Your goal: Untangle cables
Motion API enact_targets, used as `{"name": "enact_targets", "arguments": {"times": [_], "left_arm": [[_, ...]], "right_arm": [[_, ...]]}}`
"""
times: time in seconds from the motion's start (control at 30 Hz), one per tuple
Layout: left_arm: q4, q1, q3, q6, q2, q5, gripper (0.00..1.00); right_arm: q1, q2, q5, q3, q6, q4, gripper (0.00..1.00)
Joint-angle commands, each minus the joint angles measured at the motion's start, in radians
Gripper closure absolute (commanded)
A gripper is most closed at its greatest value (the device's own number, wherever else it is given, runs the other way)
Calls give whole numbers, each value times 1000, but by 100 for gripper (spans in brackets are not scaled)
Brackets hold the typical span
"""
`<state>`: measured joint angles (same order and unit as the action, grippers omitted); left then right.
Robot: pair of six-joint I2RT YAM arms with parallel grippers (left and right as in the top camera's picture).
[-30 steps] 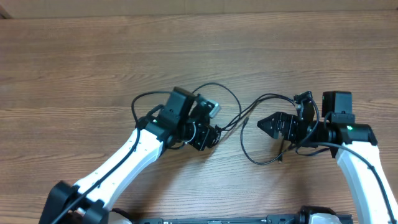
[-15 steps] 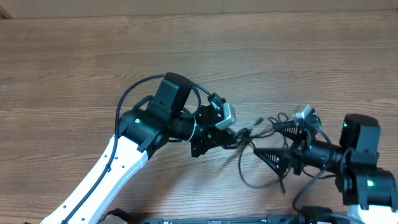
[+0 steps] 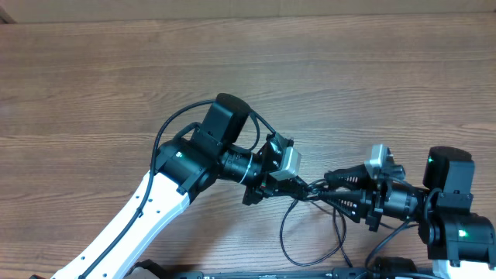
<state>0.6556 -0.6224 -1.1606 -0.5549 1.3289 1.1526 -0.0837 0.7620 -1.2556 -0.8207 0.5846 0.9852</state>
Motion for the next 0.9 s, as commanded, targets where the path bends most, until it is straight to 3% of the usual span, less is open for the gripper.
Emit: {"name": "enact_targets", "arguments": {"times": [0.0, 0.03, 0.23, 0.27, 0.3, 0.33, 0.37, 0.43, 0.5, 0.53, 0.67, 0.77, 0.87], "left_arm": [[-23, -12, -29, -13, -22, 32, 83], [-26, -12, -29, -1, -22, 19, 80], [-29, -12, -29, 24, -22, -1, 77], [-29, -12, -29, 45, -22, -24, 66], [-29, -11, -29, 71, -22, -50, 44], [-29, -11, -29, 116, -22, -85, 7], [-29, -11, -29, 204, -22, -131, 0], [-29, -11, -29, 346, -22, -162, 0], [-28, -11, -29, 591, -22, -172, 0], [-28, -11, -29, 630, -22, -187, 0], [-32, -12, -29, 989, -22, -369, 0], [-45, -13, -29, 1061, -22, -375, 0], [-80, -13, -29, 1139, -22, -375, 0]], "right_arm": [[-2, -2, 12, -5, 11, 19, 87], [-2, -2, 12, -5, 11, 24, 96], [-2, -2, 18, -5, 11, 26, 96], [-2, -2, 23, -5, 10, 25, 96], [-2, -2, 29, -5, 5, 24, 96], [-2, -2, 58, -5, -42, 4, 96], [-2, -2, 91, -5, -102, -21, 96], [-2, -2, 240, -5, -324, -106, 96], [-2, -2, 456, -5, -579, -167, 96], [-2, -2, 510, -5, -644, -177, 96], [-2, -2, 586, -5, -898, -254, 96], [-2, -2, 585, -5, -1065, -358, 96], [-2, -2, 582, -5, -1139, -412, 96]]}}
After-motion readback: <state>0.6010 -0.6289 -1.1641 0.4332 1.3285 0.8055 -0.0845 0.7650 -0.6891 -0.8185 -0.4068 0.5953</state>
